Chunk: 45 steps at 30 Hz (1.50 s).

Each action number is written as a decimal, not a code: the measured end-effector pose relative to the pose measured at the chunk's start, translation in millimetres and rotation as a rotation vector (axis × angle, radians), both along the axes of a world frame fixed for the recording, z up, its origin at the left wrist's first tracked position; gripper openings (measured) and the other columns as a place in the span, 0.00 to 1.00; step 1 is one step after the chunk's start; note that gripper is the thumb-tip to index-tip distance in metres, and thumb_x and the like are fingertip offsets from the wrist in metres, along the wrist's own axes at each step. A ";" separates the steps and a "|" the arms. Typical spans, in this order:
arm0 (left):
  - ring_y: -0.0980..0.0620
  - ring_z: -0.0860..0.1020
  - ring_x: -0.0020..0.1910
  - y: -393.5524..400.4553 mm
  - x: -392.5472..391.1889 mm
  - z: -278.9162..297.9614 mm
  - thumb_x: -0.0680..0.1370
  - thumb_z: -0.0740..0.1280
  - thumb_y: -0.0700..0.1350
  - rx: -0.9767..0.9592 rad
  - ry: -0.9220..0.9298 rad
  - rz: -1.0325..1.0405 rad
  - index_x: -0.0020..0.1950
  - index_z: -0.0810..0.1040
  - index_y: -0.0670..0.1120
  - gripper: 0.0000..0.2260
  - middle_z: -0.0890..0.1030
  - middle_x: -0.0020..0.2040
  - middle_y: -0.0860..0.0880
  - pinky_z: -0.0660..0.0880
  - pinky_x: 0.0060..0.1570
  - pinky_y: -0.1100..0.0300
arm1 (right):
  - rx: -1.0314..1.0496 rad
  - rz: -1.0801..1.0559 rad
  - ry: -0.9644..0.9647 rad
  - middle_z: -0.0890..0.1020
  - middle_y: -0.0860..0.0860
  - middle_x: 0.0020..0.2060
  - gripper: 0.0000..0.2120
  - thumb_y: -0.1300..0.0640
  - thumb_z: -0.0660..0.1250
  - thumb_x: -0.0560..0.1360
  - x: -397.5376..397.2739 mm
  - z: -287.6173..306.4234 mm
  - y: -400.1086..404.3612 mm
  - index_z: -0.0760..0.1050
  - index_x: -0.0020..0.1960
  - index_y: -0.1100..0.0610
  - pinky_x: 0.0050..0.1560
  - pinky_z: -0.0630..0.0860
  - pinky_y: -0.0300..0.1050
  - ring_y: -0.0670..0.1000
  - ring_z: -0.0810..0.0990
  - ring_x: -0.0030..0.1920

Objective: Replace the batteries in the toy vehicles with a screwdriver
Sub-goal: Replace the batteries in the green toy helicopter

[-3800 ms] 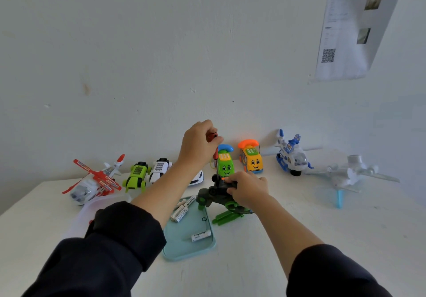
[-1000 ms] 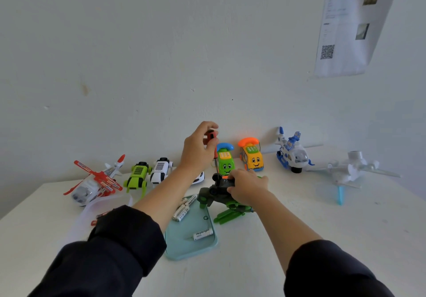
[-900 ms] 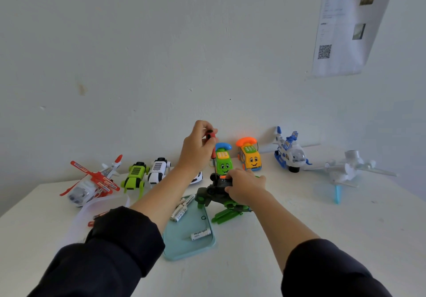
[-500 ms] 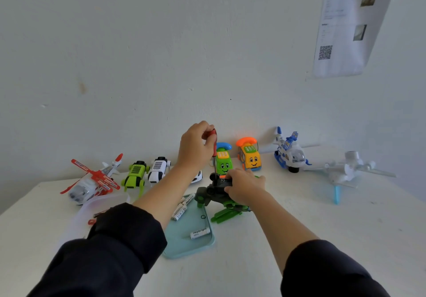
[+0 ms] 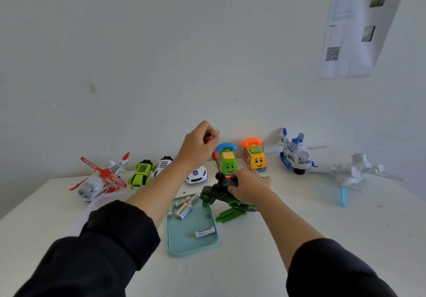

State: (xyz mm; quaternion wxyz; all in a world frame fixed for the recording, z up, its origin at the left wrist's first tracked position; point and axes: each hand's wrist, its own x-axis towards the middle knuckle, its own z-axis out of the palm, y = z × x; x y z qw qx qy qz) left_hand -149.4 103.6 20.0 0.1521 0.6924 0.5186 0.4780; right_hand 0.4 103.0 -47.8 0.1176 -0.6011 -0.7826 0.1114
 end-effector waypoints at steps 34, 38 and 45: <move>0.49 0.76 0.46 -35.2 -111.7 -141.8 0.78 0.61 0.45 -0.642 0.683 0.587 0.57 0.66 0.46 0.09 0.76 0.48 0.48 0.76 0.44 0.55 | 0.004 -0.051 0.105 0.76 0.47 0.51 0.25 0.40 0.71 0.66 21.6 -14.3 -0.9 0.67 0.56 0.49 0.57 0.68 0.52 0.51 0.73 0.53; 0.47 0.76 0.50 -35.6 -106.3 -137.5 0.78 0.62 0.49 -0.686 0.663 0.588 0.60 0.66 0.46 0.14 0.75 0.53 0.46 0.75 0.47 0.54 | -0.038 -0.161 0.298 0.77 0.46 0.44 0.21 0.43 0.72 0.63 36.8 -22.3 1.0 0.67 0.50 0.47 0.52 0.75 0.49 0.50 0.75 0.47; 0.47 0.70 0.64 -32.5 -75.8 -104.3 0.73 0.70 0.54 -0.562 0.519 0.410 0.73 0.60 0.47 0.33 0.68 0.69 0.46 0.71 0.59 0.55 | -0.262 -0.311 0.990 0.79 0.55 0.40 0.17 0.55 0.72 0.69 67.0 -14.9 6.2 0.74 0.53 0.61 0.37 0.76 0.47 0.53 0.79 0.40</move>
